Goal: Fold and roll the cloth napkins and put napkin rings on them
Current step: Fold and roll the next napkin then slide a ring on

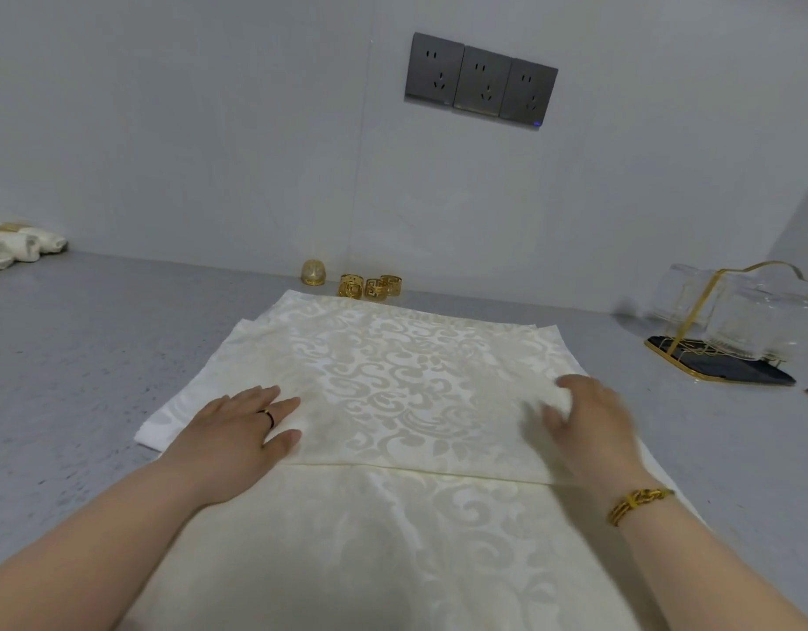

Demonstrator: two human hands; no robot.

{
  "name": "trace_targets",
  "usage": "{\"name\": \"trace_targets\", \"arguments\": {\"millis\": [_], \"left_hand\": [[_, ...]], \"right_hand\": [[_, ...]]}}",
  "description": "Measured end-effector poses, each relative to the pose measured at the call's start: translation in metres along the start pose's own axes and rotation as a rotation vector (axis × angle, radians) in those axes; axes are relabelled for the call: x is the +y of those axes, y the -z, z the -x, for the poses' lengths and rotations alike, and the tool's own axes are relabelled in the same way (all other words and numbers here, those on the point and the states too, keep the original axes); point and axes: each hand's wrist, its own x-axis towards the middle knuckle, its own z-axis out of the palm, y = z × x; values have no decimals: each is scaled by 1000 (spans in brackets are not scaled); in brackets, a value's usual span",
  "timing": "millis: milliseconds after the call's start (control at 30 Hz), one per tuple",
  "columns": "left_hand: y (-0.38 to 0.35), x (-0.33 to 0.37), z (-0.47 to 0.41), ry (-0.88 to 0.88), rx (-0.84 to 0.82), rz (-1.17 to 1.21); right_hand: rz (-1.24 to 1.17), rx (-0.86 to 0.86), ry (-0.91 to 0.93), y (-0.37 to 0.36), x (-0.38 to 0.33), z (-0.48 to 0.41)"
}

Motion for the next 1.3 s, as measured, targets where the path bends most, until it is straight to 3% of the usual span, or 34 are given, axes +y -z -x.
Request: {"name": "trace_targets", "arguments": {"millis": [33,100,200,367,500,700,933,1100,1300], "left_hand": [[1,1,0,2,-11,1],[1,1,0,7,-24,-5],[4,2,2,-29,-27,27],[9,1,13,-200,94,99],[12,15,15,-325,275,6],[1,12,5,-277,154,21],[6,5,-8,-243,192,-80],[34,-4,6,-171,215,-176],[71,-8,42,-114,89,-75]], "right_hand": [[-109,-9,153,-4,-15,9],[-179,-208,458,-12,-44,26],[-55,-510,668,-26,-64,42],[54,-505,682,-28,-45,35],[115,-493,616,-15,-29,31],[86,-460,569,-22,-25,23],[72,-476,569,-21,-28,8],[12,-328,548,5,-25,5],[20,-482,496,46,-13,24]]}}
